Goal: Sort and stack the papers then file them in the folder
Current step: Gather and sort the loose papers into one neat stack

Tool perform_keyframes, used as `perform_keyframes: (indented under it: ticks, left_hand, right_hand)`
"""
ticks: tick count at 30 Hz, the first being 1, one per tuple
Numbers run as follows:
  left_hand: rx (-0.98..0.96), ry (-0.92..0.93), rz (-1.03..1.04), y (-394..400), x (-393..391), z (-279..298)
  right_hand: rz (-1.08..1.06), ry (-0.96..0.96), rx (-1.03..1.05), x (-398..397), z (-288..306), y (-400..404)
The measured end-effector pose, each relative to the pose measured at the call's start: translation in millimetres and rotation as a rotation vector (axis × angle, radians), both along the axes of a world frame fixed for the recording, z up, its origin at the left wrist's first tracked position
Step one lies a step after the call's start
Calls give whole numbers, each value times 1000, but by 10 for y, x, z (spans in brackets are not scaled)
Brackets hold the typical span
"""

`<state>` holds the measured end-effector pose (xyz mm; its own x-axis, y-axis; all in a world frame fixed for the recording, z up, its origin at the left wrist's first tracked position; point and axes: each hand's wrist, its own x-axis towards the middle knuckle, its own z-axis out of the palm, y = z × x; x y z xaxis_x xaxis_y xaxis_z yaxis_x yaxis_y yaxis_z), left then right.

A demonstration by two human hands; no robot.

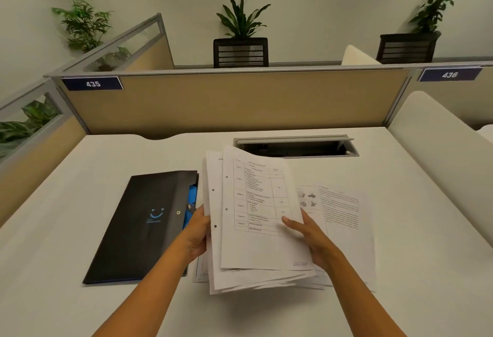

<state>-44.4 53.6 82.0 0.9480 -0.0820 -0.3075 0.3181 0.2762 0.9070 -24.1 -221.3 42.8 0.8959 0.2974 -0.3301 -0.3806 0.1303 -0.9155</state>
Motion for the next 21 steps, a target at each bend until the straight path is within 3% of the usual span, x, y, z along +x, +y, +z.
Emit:
perform_keyframes:
  ticks: [6,12,14,17,21]
  left_hand:
    - [-84,65,-38,-14,-28,46]
    - [-322,116,32,65,47,-31]
    - [-139,126,6,39,51,-43]
    - [167,68,50,-7,63,-48]
    - [254,-45,50,-98,82,14]
  right_hand:
    - [60,7,35,-29,-2,169]
    - [-27,-255,-282,-2,52,209]
    - [-59,-321,-310,20,92,206]
    - [-66,-268,-176,40,151,203]
    - [-97,-301,-156,49,268,260]
